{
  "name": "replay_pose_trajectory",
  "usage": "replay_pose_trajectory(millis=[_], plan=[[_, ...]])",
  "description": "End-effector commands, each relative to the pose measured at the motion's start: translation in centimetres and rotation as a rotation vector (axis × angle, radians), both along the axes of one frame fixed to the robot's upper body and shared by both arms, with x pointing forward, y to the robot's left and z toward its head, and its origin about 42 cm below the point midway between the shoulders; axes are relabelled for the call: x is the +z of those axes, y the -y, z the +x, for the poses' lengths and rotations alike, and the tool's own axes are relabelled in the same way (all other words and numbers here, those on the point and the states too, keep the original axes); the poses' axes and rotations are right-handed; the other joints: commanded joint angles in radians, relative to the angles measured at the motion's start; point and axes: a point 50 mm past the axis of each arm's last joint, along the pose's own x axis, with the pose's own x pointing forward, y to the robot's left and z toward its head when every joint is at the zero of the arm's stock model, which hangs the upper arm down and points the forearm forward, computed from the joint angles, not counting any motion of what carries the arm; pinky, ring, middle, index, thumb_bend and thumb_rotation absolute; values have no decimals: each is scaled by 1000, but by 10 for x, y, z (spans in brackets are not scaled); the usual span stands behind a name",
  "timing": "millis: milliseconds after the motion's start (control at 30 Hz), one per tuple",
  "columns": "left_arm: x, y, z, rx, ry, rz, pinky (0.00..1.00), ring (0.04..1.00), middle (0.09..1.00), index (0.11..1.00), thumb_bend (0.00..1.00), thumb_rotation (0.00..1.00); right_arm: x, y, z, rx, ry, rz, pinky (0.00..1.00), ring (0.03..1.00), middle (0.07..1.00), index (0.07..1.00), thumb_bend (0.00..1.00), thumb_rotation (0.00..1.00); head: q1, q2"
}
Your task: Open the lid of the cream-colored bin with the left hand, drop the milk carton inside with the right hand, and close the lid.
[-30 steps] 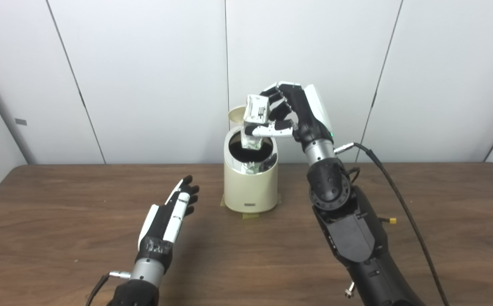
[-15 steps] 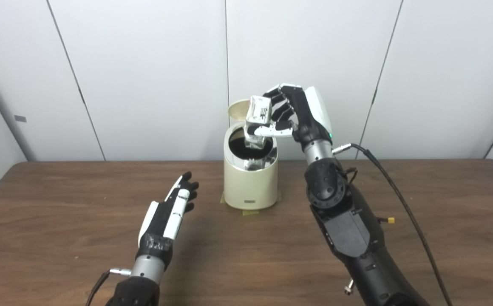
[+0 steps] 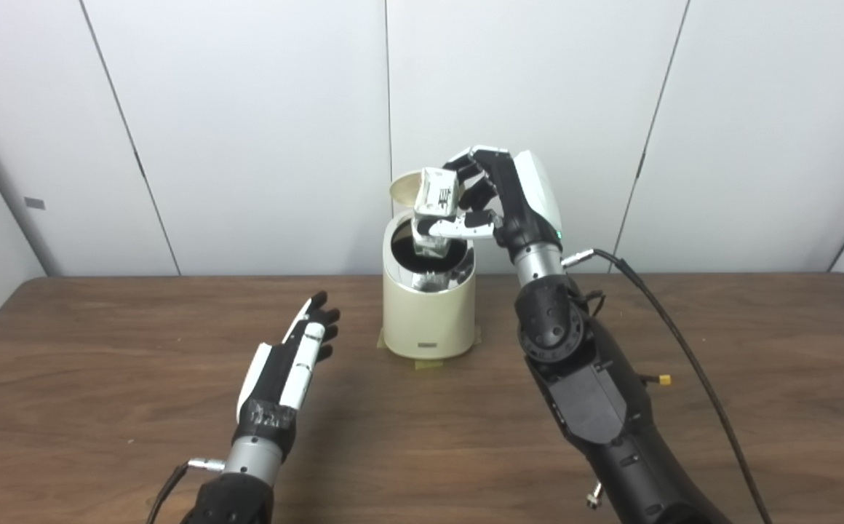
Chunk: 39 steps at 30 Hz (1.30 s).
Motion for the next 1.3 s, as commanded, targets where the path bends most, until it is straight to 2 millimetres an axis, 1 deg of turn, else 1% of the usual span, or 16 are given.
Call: replay_pose_trajectory(millis=[0, 200, 433, 700, 867, 967, 1033, 1067, 1100, 1133, 1167, 1200, 1267], plan=[[16, 2, 8, -4, 85, 2, 914, 925, 929, 986, 443, 1000, 30, -13, 0, 38, 130, 20, 375, 421, 506, 460, 503, 0, 1, 1], [19, 0, 8, -15, 90, 22, 909, 915, 918, 982, 435, 1000, 25, -16, -4, 55, 139, 0, 346, 417, 508, 472, 502, 0, -2, -1], [24, 2, 9, -25, 96, 31, 897, 915, 918, 979, 441, 1000, 12, -15, -8, 52, 135, -11, 352, 414, 506, 475, 502, 0, -3, -5], [24, 2, 8, -29, 92, 36, 891, 919, 923, 979, 449, 1000, 4, -14, -11, 55, 123, -11, 354, 413, 507, 476, 502, 0, -5, -4], [24, 1, 8, -33, 94, 34, 887, 919, 927, 982, 431, 1000, -1, -14, -12, 52, 98, -2, 378, 419, 504, 476, 503, 0, -9, -3], [23, 1, 8, -36, 93, 36, 877, 917, 927, 982, 430, 1000, -3, -13, -12, 37, 83, -23, 374, 428, 498, 502, 504, 0, -12, -4], [23, 1, 9, -39, 89, 37, 877, 913, 924, 981, 431, 1000, -3, -13, -12, 31, 78, -54, 408, 429, 501, 500, 516, 0, -13, -5], [23, 1, 9, -40, 86, 38, 880, 916, 924, 983, 437, 1000, -4, -12, -11, 30, 71, -69, 428, 490, 509, 486, 523, 3, -15, -6], [22, 1, 8, -42, 84, 40, 881, 918, 921, 982, 443, 1000, -4, -12, -11, 30, 65, -81, 465, 546, 576, 489, 524, 73, -15, -6], [22, 1, 8, -44, 83, 40, 883, 920, 919, 982, 449, 1000, -4, -12, -11, 29, 61, -95, 484, 580, 623, 491, 524, 109, -16, -7], [22, 1, 8, -45, 81, 39, 888, 922, 921, 983, 456, 1000, -5, -12, -11, 27, 56, -109, 492, 605, 662, 549, 757, 144, -18, -8], [22, 2, 8, -45, 80, 41, 892, 924, 924, 984, 462, 1000, -5, -12, -10, 27, 50, -117, 520, 641, 705, 600, 901, 179, -18, -8], [21, 2, 8, -47, 80, 47, 893, 926, 926, 984, 468, 1000, -6, -11, -10, 29, 41, -123, 560, 676, 740, 648, 981, 200, -19, -9]])
